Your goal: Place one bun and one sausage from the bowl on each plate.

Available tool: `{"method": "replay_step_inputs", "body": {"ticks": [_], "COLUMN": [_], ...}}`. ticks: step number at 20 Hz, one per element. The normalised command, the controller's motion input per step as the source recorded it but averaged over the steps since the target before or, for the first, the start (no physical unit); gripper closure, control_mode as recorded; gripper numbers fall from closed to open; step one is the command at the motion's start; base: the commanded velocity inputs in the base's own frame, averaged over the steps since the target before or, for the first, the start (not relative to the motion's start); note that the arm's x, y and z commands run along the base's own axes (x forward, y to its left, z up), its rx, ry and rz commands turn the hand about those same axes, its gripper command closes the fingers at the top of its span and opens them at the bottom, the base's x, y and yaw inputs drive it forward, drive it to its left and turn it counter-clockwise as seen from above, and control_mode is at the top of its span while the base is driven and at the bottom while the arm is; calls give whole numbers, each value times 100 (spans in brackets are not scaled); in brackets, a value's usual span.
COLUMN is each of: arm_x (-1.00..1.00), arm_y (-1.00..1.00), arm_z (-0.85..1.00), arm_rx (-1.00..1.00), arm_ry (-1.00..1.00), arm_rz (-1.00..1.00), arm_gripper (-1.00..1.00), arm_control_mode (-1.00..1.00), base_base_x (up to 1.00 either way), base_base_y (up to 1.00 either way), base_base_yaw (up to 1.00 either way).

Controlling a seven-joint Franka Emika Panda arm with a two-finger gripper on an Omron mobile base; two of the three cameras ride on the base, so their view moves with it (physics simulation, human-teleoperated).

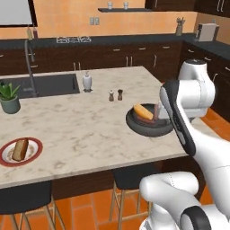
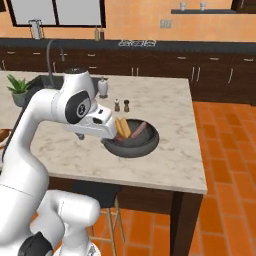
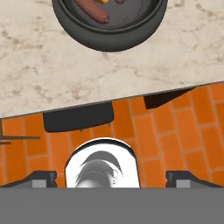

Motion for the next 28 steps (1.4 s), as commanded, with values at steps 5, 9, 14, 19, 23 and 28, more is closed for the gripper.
{"method": "replay_step_inputs", "body": {"ticks": [5, 9, 14, 19, 23, 28], "arm_x": [0, 0, 0, 15, 98, 100], "arm_y": [0, 0, 0, -1, 9, 1], "arm_z": [0, 0, 0, 0, -1, -16], "arm_rx": [0, 0, 0, 0, 2, 5], "arm_ry": [0, 0, 0, 0, 0, 16], "arm_rz": [0, 0, 0, 0, 1, 10], "arm_gripper": [-100, -100, -100, -100, -100, -100], "arm_control_mode": [100, 100, 100, -100, -100, -100], "base_base_x": [35, 40, 46, 21, 0, 0], "base_base_y": [-27, -46, -17, -10, 0, 0], "base_base_yaw": [0, 0, 0, 0, 0, 0]}}
